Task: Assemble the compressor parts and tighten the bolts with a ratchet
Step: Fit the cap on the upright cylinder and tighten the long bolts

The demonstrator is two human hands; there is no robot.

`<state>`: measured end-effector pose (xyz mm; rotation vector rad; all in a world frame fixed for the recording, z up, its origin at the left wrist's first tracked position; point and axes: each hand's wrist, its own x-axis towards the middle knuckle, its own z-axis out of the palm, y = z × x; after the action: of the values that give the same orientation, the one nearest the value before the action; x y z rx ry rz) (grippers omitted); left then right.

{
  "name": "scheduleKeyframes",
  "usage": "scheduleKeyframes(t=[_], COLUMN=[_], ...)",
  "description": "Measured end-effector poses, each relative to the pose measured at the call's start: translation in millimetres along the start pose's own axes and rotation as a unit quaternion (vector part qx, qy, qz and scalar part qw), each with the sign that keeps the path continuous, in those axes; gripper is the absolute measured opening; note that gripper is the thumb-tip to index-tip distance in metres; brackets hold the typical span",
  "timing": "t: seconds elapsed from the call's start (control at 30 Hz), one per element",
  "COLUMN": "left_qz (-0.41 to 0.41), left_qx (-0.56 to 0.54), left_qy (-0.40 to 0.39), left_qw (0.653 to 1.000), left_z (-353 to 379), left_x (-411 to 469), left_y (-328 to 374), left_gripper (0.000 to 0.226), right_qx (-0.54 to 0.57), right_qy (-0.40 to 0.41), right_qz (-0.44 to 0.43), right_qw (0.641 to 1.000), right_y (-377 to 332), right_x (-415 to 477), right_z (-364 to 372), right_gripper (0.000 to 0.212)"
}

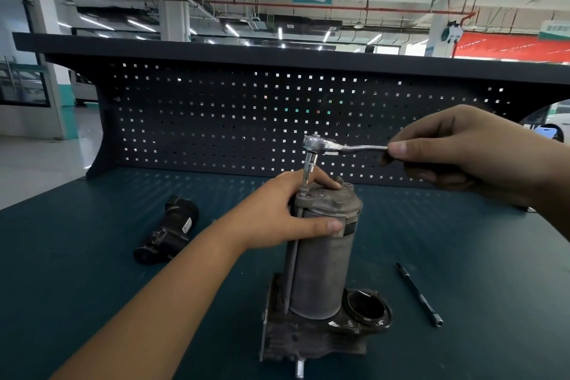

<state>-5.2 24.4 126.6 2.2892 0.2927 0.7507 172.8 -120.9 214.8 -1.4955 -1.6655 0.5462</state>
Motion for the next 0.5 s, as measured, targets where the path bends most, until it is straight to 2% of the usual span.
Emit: scheduleKeyframes(t=[0.1,0.2,0.3,0.37,0.43,0.5], left_qz=[0.006,0.031,0.044,0.026,0.001,0.001], left_qx=[-0.002,0.012,0.015,0.004,0.014,0.006], left_qy=[-0.002,0.031,0.038,0.038,0.037,0.033], left_qw=[1.0,0.999,0.998,0.999,0.999,0.999], left_z=[0.2,2.0,2.7,0.4,-3.9,-6.7], left_x=[-0.3,2.0,4.2,4.7,5.9,7.3], left_y=[0.4,2.4,5.5,6.4,6.3,6.6], left_gripper=[0.051,0.062,0.079,0.083,0.072,0.047], right_qx=[0.042,0.103,0.132,0.157,0.159,0.126], right_qy=[-0.015,0.015,0.05,0.076,0.112,0.162], right_qz=[0.007,-0.006,-0.057,-0.093,-0.135,-0.177], right_qw=[0.999,0.995,0.988,0.98,0.972,0.962], right_y=[-3.6,-3.9,-2.4,-1.5,-1.0,-2.0], right_x=[-2.4,-8.4,-19.3,-28.1,-37.0,-44.8], right_z=[-0.7,-1.3,5.2,15.3,28.3,42.4], right_gripper=[0.033,0.033,0.03,0.028,0.027,0.023])
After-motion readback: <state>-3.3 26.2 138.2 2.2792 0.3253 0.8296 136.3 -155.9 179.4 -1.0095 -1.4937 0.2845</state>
